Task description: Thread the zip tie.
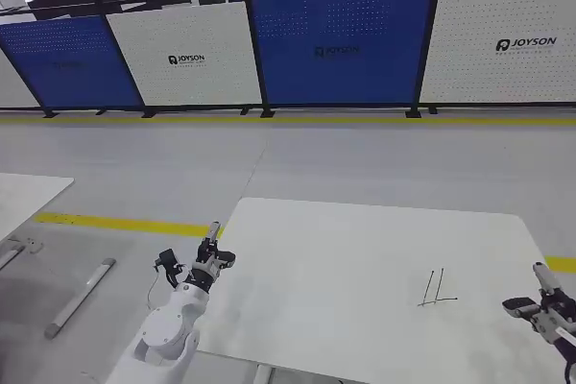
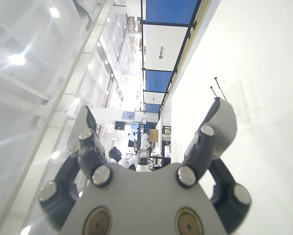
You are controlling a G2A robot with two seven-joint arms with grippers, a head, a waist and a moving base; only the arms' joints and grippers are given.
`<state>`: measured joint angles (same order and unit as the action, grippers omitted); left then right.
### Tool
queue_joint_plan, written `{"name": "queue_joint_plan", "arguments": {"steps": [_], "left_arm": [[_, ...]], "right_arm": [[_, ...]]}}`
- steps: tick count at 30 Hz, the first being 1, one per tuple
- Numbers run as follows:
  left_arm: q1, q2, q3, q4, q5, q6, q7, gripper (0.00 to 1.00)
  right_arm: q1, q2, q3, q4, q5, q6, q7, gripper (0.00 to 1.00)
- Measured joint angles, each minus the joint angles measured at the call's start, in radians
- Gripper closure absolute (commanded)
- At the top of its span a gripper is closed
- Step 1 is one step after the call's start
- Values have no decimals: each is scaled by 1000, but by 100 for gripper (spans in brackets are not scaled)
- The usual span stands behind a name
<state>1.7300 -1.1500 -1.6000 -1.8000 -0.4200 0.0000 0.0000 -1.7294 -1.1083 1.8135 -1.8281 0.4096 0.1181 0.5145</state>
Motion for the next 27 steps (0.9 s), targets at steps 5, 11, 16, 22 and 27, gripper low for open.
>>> {"name": "queue_joint_plan", "arguments": {"steps": [5, 11, 16, 22, 27], "left_arm": [[0, 0, 0, 0, 0, 0, 0, 0], [0, 0, 0, 0, 0, 0, 0, 0], [0, 0, 0, 0, 0, 0, 0, 0], [0, 0, 0, 0, 0, 0, 0, 0], [0, 0, 0, 0, 0, 0, 0, 0]], "right_arm": [[12, 4, -1, 7, 11, 12, 12, 0], [160, 54, 99, 82, -11, 195, 427, 0], [293, 90, 72, 193, -112, 223, 668, 0], [469, 110, -102, 394, -241, 222, 750, 0], [592, 108, -253, 536, -302, 222, 759, 0]]}}
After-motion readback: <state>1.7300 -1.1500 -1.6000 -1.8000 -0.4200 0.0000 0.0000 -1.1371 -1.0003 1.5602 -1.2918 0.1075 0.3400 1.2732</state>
